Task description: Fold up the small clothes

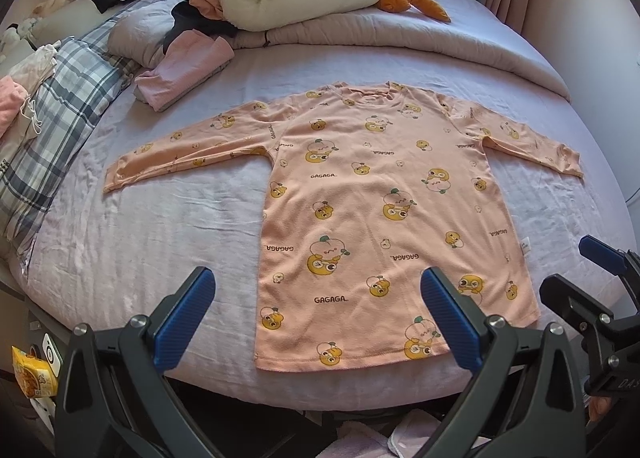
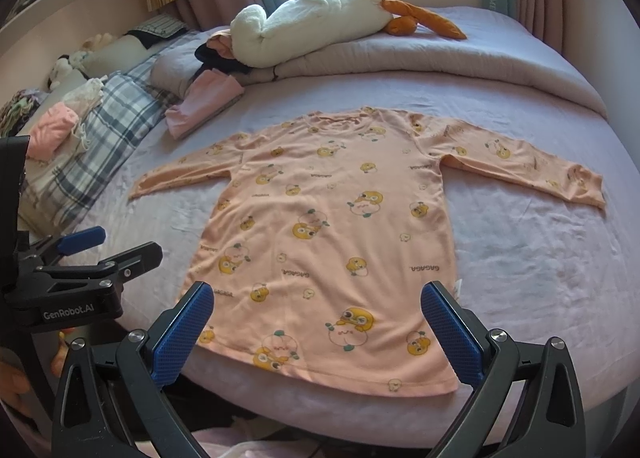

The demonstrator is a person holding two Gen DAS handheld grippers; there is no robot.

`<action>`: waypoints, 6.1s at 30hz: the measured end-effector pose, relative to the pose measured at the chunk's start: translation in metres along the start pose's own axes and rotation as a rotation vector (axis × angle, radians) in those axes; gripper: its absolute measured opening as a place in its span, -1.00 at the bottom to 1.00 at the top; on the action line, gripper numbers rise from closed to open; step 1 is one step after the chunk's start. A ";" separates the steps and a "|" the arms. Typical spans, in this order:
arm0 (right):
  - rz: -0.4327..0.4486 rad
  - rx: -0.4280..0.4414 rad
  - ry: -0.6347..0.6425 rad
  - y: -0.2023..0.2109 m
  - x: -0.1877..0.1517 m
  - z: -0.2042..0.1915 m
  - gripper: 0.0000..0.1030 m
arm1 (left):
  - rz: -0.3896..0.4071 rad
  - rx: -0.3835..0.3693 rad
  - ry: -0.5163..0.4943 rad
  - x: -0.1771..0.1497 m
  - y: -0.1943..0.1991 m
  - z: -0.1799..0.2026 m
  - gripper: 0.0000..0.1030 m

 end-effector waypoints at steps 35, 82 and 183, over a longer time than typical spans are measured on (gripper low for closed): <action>0.009 0.008 0.001 0.002 -0.002 0.001 0.99 | -0.005 -0.004 -0.009 -0.002 0.001 0.009 0.99; 0.596 0.082 -0.897 0.015 0.013 0.386 0.96 | -0.129 -0.515 0.304 0.047 -0.099 0.050 0.99; -0.044 -0.120 0.046 -0.145 0.112 0.095 -0.07 | -0.075 -0.332 0.710 -0.032 -0.097 -0.169 0.99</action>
Point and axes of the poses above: each gripper's, at about its wrist camera, not at the fingertips, and y roughly against the way its jaws point, z to its right, x to its top, the point moved 4 cm from there along -y, roughly the way its jaws point, and after that the axes turned 13 degrees about x, right-handed, at the moved point
